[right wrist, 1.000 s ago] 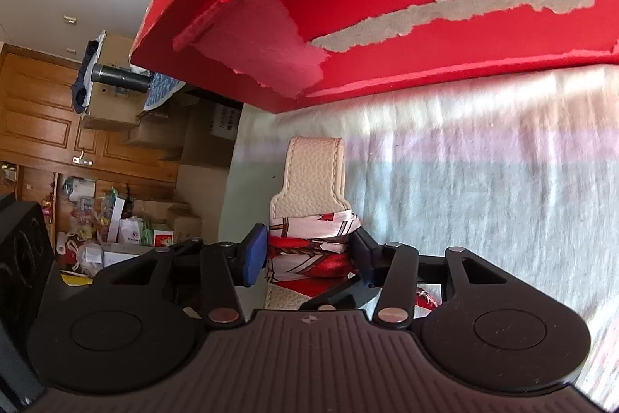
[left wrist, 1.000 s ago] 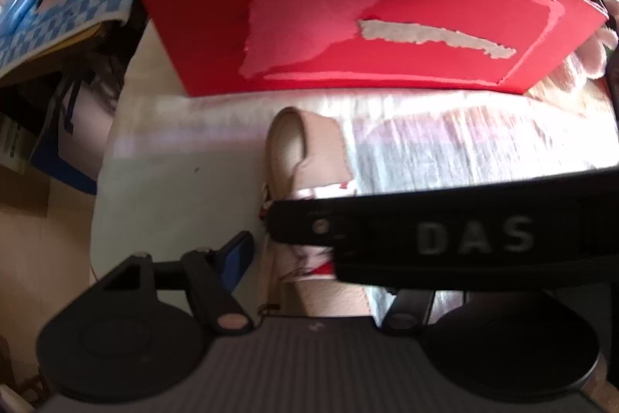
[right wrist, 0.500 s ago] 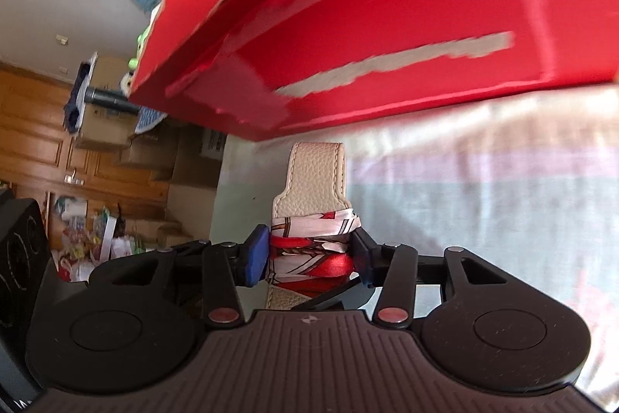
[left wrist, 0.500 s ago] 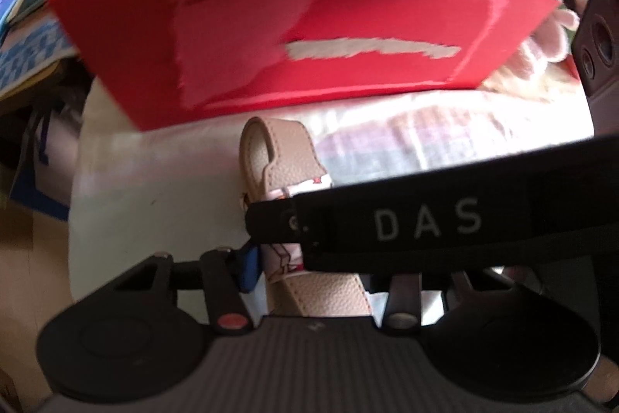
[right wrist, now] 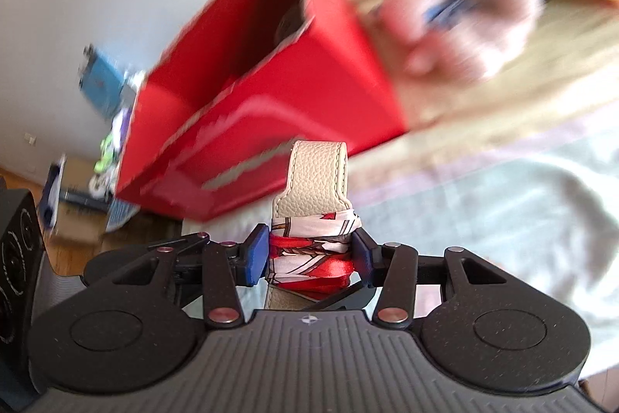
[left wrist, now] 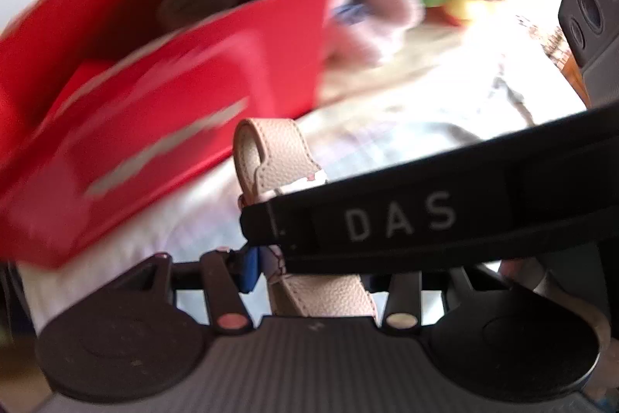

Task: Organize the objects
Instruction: 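Lift the beige sandal and carry it over the red box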

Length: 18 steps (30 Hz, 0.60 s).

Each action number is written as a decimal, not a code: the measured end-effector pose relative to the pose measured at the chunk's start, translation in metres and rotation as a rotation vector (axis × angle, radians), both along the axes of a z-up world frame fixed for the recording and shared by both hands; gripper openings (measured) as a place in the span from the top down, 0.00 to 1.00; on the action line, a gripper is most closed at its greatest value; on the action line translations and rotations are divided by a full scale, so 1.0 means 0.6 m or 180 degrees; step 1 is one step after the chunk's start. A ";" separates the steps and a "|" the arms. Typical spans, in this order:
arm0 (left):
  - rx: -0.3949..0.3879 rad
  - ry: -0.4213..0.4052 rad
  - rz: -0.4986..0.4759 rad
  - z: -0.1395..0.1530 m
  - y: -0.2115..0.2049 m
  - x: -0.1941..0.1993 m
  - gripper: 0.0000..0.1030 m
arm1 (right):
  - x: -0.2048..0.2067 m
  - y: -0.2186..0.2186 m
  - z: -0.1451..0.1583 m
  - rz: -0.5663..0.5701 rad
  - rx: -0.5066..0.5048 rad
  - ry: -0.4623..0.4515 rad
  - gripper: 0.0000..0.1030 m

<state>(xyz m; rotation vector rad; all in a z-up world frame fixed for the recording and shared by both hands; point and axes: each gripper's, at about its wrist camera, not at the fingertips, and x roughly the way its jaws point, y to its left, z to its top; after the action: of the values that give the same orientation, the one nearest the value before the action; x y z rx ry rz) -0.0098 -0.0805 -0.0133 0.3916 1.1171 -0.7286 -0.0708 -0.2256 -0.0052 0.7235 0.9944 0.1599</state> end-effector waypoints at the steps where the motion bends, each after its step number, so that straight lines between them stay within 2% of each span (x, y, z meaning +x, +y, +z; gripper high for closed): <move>1: -0.0011 -0.0041 -0.0093 0.006 -0.013 -0.005 0.58 | -0.009 -0.010 0.007 -0.0091 -0.0017 -0.0039 0.52; 9: -0.0223 -0.0417 -0.0664 0.070 -0.078 -0.049 0.58 | -0.047 -0.055 0.066 -0.0529 -0.0258 -0.0503 0.52; 13: -0.0360 -0.0618 -0.0701 0.102 -0.105 -0.034 0.58 | -0.037 -0.059 0.099 -0.0543 -0.0408 -0.0837 0.52; 18: -0.0560 -0.0875 -0.0550 0.151 -0.108 -0.008 0.58 | 0.001 -0.052 0.131 -0.0349 -0.0556 -0.1218 0.52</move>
<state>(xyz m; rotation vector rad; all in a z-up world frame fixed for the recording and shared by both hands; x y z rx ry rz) -0.0144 -0.1451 0.0771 0.4275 0.7604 -0.8889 -0.0703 -0.2571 0.0734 0.5588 0.5938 0.1089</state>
